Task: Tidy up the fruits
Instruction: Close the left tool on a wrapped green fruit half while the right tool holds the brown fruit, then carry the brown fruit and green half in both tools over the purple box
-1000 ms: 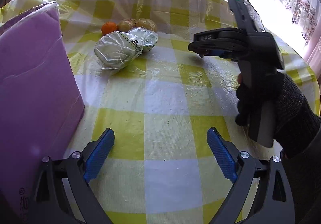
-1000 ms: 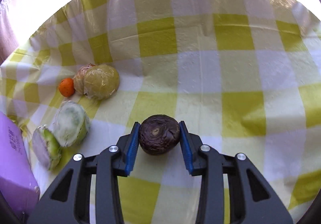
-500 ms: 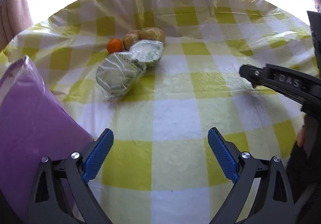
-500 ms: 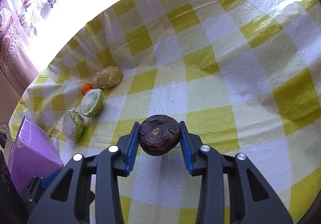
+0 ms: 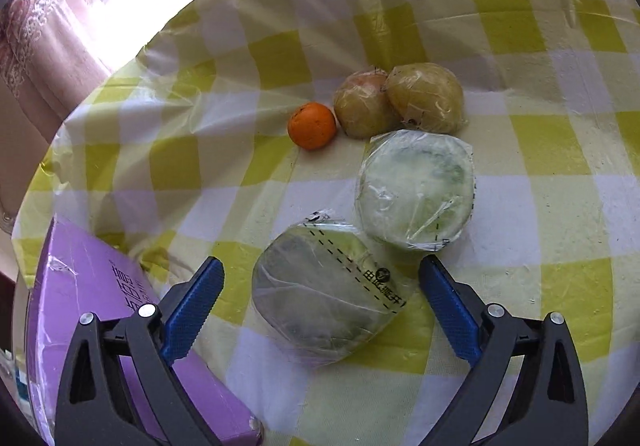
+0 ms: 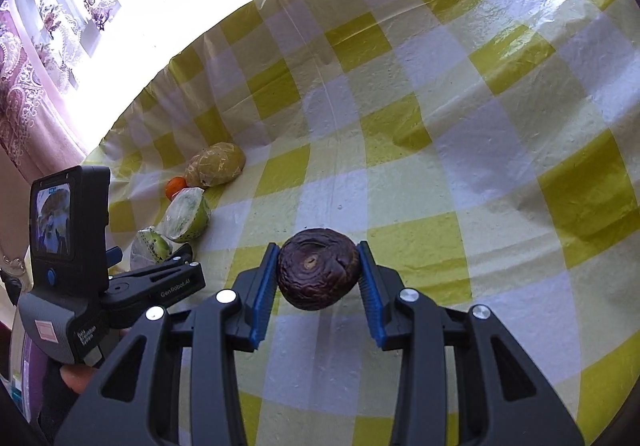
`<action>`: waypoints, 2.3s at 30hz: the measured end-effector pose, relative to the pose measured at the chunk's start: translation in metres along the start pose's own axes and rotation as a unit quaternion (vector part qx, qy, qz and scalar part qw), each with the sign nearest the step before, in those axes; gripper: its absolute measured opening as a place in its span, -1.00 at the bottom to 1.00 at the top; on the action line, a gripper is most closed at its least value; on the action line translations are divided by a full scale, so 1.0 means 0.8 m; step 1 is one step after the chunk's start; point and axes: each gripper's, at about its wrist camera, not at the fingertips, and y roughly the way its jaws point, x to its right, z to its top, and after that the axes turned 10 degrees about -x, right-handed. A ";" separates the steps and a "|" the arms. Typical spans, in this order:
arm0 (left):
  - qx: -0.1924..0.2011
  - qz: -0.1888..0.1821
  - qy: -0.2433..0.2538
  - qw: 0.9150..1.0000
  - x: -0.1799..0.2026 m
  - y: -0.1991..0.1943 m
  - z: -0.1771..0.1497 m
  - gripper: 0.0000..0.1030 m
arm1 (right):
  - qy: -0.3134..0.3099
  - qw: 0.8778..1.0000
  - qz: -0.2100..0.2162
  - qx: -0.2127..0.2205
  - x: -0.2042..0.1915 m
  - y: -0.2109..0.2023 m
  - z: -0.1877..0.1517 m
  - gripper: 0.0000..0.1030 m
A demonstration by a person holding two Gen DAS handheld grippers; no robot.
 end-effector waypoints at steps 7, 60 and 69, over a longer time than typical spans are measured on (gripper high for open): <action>-0.026 -0.101 -0.039 0.994 -0.023 0.004 0.000 0.38 | 0.000 1.000 0.003 0.002 0.000 -0.002 0.000 -0.24; 0.075 -0.305 0.027 0.949 -0.028 -0.082 -0.177 0.08 | 0.019 0.999 -0.018 0.029 -0.017 -0.034 -0.052 -0.24; 0.087 -0.304 0.016 0.949 -0.076 -0.087 -0.233 0.08 | -0.010 1.000 -0.013 0.020 -0.055 -0.051 -0.103 -0.24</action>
